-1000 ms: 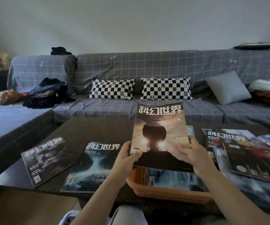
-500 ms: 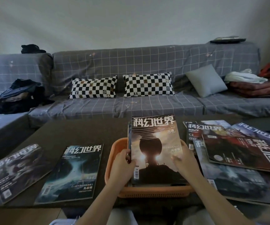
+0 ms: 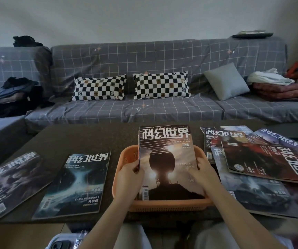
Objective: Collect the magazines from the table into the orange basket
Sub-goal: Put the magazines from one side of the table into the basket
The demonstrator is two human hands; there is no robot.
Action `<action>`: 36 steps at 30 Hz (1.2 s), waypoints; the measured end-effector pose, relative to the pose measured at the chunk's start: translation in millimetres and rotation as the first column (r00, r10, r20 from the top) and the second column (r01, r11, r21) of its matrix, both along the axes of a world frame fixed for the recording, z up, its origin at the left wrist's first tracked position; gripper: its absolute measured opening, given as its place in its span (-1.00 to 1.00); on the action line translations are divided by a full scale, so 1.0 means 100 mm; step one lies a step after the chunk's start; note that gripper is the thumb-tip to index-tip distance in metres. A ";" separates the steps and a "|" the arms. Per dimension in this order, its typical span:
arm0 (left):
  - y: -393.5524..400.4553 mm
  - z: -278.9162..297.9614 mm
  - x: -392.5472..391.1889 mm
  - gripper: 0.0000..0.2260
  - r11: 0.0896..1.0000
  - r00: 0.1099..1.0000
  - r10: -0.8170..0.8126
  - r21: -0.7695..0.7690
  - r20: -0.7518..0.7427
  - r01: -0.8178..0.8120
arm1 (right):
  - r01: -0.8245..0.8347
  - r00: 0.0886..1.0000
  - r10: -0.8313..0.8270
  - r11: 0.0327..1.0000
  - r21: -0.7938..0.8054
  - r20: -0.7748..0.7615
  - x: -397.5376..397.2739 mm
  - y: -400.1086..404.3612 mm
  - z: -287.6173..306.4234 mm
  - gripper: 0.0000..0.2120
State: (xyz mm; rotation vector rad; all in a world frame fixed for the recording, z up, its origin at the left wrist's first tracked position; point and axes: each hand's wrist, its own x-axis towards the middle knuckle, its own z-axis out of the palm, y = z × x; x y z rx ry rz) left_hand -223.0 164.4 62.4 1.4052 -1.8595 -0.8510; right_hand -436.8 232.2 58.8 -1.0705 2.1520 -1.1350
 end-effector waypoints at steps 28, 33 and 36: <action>-0.12 0.04 -0.09 -0.31 0.812 0.893 -0.136 0.468 -0.428 0.348 | -0.080 0.995 0.070 0.984 0.160 0.067 0.08 -0.04 0.07 -0.57; -0.08 0.10 -0.14 -0.37 0.859 0.937 -0.052 0.463 -0.346 0.219 | -0.029 0.980 0.008 0.994 0.104 0.197 0.14 -0.03 0.09 -0.57; -0.06 0.08 -0.13 -0.57 0.913 0.942 -0.036 0.373 -0.333 0.166 | 0.054 0.998 -0.055 0.999 0.004 0.035 0.18 0.01 0.12 -0.42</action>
